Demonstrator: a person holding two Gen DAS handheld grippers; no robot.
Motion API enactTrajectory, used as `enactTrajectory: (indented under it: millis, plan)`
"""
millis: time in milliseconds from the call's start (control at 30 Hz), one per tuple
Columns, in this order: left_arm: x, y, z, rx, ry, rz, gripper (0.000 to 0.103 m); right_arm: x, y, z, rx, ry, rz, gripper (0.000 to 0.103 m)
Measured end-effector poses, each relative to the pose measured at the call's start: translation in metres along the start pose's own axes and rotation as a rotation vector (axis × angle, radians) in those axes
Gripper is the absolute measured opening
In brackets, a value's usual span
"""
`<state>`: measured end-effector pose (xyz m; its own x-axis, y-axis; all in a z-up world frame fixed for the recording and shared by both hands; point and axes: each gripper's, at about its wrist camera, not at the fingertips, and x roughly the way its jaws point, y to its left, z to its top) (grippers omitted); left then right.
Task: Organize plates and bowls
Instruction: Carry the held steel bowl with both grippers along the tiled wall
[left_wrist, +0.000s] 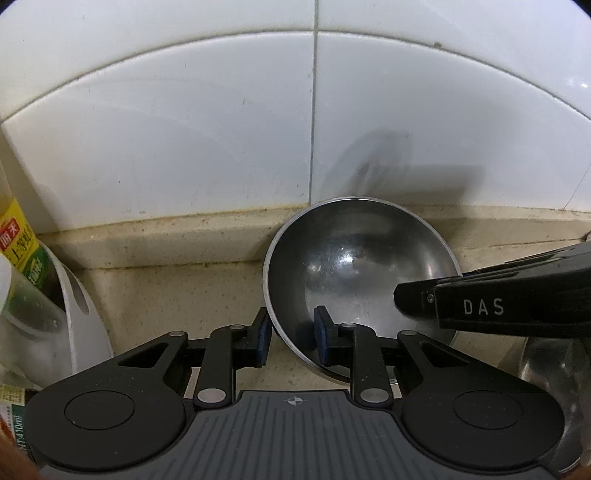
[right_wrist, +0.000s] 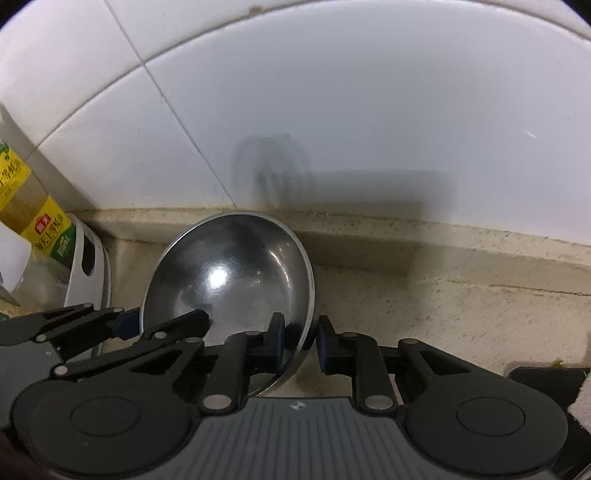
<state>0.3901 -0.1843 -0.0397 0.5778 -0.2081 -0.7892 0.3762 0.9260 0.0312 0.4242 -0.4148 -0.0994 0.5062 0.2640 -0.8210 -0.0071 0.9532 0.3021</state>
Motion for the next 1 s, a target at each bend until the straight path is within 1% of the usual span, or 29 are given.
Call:
enactTrajectory:
  millis: [433,700,1000]
  plan:
    - [-0.025,-0.001,0.007,0.001,-0.045,0.004,0.031,-0.031,0.004,0.002,-0.004,-0.045,0.003,0.015]
    - [-0.059,-0.003,0.004,0.004,-0.090,0.015,0.032,-0.063,0.011,0.000,-0.021,-0.077,0.011,0.015]
    - [-0.105,0.000,-0.002,-0.001,-0.155,0.041,0.032,-0.105,0.035,-0.005,-0.065,-0.131,0.024,0.015]
